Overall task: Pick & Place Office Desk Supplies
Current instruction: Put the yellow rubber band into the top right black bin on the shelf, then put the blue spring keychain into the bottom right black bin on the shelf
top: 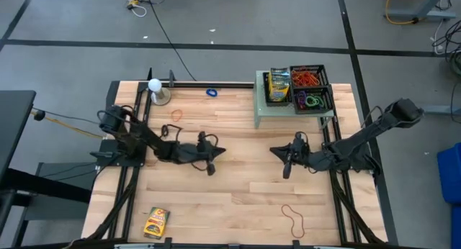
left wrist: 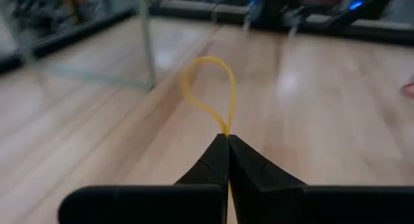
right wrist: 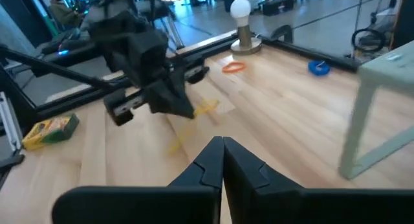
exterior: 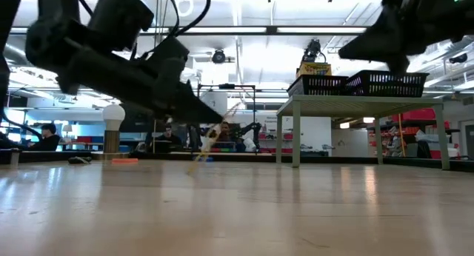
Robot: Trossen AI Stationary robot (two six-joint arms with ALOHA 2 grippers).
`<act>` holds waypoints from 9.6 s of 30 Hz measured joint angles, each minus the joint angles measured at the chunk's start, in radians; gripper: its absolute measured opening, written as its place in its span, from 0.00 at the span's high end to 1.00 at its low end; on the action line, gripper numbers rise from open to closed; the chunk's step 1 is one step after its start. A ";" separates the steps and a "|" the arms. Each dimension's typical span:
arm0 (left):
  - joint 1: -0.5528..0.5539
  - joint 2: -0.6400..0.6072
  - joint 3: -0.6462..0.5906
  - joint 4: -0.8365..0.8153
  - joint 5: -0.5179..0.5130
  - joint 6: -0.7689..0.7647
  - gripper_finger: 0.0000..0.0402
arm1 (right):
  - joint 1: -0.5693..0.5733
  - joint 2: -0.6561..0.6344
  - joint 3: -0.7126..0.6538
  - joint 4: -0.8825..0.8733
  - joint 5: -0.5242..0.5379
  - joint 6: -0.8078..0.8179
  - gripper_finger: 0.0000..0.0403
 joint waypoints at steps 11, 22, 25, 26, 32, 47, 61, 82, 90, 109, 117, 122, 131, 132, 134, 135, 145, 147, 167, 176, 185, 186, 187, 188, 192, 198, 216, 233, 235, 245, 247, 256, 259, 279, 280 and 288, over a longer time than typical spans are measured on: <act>0.091 0.270 0.043 0.532 0.233 0.126 1.00 | -0.091 0.422 0.002 0.441 -0.124 0.249 0.66; 0.096 0.336 0.139 0.532 0.268 0.167 1.00 | -0.170 0.730 0.177 0.634 -0.111 0.371 0.42; 0.095 0.336 0.135 0.534 0.268 0.164 1.00 | -0.192 0.758 0.228 0.628 -0.086 0.371 0.42; 0.094 0.336 0.135 0.531 0.268 0.163 1.00 | -0.197 0.759 0.234 0.625 -0.085 0.371 0.43; 0.094 0.335 0.126 0.534 0.268 0.155 0.99 | -0.211 0.758 0.249 0.620 -0.073 0.337 0.59; 0.095 0.313 0.091 0.533 0.254 0.075 0.82 | -0.209 0.751 0.249 0.601 -0.070 0.245 0.97; 0.123 0.056 -0.223 0.533 0.123 0.087 0.64 | -0.188 0.346 0.322 0.092 -0.084 0.071 0.99; 0.123 0.009 -0.264 0.528 0.089 0.073 0.67 | -0.426 0.195 1.282 -1.287 0.197 -0.138 0.99; 0.122 0.009 -0.264 0.524 0.089 0.080 0.67 | -0.825 0.195 1.330 -1.446 0.114 -0.176 0.99; 0.120 0.009 -0.264 0.523 0.089 0.080 0.67 | -1.394 0.189 0.866 -1.125 -0.252 -0.258 0.99; 0.121 0.010 -0.264 0.523 0.081 0.080 0.67 | -1.408 0.189 0.822 -1.125 -0.266 -0.234 0.86; 0.122 0.010 -0.264 0.523 0.078 0.080 0.67 | -1.408 0.189 0.822 -1.125 -0.262 -0.235 0.68; 0.122 0.010 -0.264 0.523 0.013 0.069 0.67 | -1.350 0.181 0.907 -1.220 -0.165 -0.304 0.38; 0.123 0.010 -0.264 0.523 -0.011 0.060 0.67 | -1.329 0.177 0.934 -1.261 -0.178 -0.289 0.38; 0.129 0.010 -0.264 0.523 -0.053 0.027 0.67 | -1.266 0.154 0.968 -1.330 -0.191 -0.276 0.43; 0.135 0.010 -0.264 0.523 -0.056 0.008 0.68 | -1.223 0.135 0.970 -1.354 -0.190 -0.276 0.47; 0.188 0.010 -0.264 0.501 -0.043 -0.076 0.88 | -0.631 -0.096 0.729 -1.370 -0.082 -0.062 0.97; 0.196 0.010 -0.264 0.501 -0.043 -0.063 0.93 | -0.524 -0.129 0.649 -1.328 -0.066 -0.012 0.95; 0.364 -0.229 -0.194 0.406 0.290 -0.055 0.95 | -0.063 -0.175 0.123 -0.434 0.049 -0.096 0.91; 0.491 -0.384 0.093 -0.460 0.268 -0.114 0.98 | -0.063 -0.186 0.113 -0.349 -0.067 -0.265 0.98; 0.615 -0.329 0.443 -1.235 0.278 -0.119 0.97 | -0.048 -0.185 0.113 -0.365 -0.083 -0.296 0.99; 0.641 -0.313 0.478 -1.291 0.280 -0.119 0.96 | -0.048 -0.185 0.113 -0.368 -0.083 -0.296 0.99; 0.672 -0.294 0.511 -1.342 0.297 -0.119 0.94 | -0.048 -0.185 0.113 -0.368 -0.083 -0.296 0.99; 0.705 -0.272 0.543 -1.389 0.329 -0.119 0.92 | -0.048 -0.185 0.113 -0.368 -0.083 -0.296 0.99; 0.822 -0.155 0.633 -1.464 0.437 -0.120 0.82 | -0.048 -0.185 0.113 -0.368 -0.082 -0.295 0.97; 0.939 0.043 0.747 -1.461 0.474 -0.099 0.68 | -0.048 -0.185 0.113 -0.367 -0.082 -0.295 0.99; 1.025 0.231 0.860 -1.436 0.480 -0.064 0.76 | -0.048 -0.185 0.113 -0.367 -0.074 -0.295 0.99; 1.039 0.204 0.858 -1.422 0.624 -0.176 0.72 | -0.073 -0.184 0.087 -0.351 -0.074 -0.295 0.97; 1.039 0.204 0.858 -1.422 0.593 -0.180 0.70 | -0.073 -0.184 0.087 -0.351 -0.074 -0.295 0.97; 1.037 0.235 0.858 -1.371 0.546 -0.194 0.69 | -0.073 -0.184 0.086 -0.350 -0.075 -0.294 0.97; 1.037 0.250 0.859 -1.360 0.561 -0.194 0.69 | -0.073 -0.184 0.086 -0.346 -0.075 -0.294 0.97; 1.035 0.256 0.859 -1.364 0.532 -0.120 0.83 | -0.073 -0.184 0.086 -0.342 -0.075 -0.294 0.97; 1.029 0.254 0.860 -1.363 0.528 -0.080 0.95 | -0.073 -0.184 0.086 -0.341 -0.075 -0.295 0.97; 0.732 -0.211 0.352 -0.907 0.420 -0.112 0.97 | -0.073 -0.184 0.086 -0.276 -0.078 -0.274 0.97; 0.697 -0.231 0.297 -0.816 0.402 -0.141 0.97 | -0.073 -0.184 0.086 -0.271 -0.078 -0.260 0.97; 0.371 -0.189 -0.007 -0.097 0.119 -0.343 0.97 | -0.072 -0.071 0.083 -0.168 -0.096 -0.020 0.97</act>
